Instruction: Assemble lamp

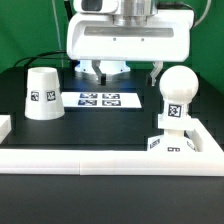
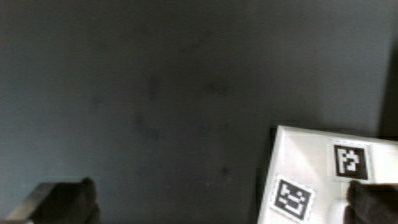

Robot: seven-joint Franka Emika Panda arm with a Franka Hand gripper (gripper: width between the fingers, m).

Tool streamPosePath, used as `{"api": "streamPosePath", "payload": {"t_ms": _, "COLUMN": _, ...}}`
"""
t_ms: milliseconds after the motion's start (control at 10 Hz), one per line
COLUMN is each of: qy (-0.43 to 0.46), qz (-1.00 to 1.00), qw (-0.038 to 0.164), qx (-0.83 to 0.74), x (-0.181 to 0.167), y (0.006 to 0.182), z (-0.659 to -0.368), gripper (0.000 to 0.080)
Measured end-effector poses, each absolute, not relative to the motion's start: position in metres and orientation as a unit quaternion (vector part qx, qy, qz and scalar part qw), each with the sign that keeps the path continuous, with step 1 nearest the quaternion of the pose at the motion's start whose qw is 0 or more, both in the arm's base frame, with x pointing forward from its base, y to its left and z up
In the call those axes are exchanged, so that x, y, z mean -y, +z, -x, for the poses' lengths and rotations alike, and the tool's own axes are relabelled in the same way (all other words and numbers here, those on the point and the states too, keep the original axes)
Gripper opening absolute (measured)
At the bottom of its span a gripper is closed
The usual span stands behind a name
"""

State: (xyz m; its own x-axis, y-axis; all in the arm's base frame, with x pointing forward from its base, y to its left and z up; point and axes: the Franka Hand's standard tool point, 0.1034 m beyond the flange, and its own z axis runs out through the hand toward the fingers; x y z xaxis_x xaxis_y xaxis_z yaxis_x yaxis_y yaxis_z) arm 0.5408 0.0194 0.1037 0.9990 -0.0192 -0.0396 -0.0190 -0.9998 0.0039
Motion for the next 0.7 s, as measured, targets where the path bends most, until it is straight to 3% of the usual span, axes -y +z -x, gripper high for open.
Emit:
{"api": "streamPosePath", "payload": {"t_ms": 500, "qy": -0.021, "qz": -1.000, "qw": 0.002, "qx": 0.009, "x": -0.020, "y": 0.103, "z": -0.540, "gripper": 0.0698}}
{"api": "streamPosePath", "payload": {"t_ms": 700, "qy": -0.036, "qz": -0.999, "qw": 0.003, "qx": 0.017, "x": -0.010, "y": 0.103, "z": -0.509, "gripper": 0.0698}}
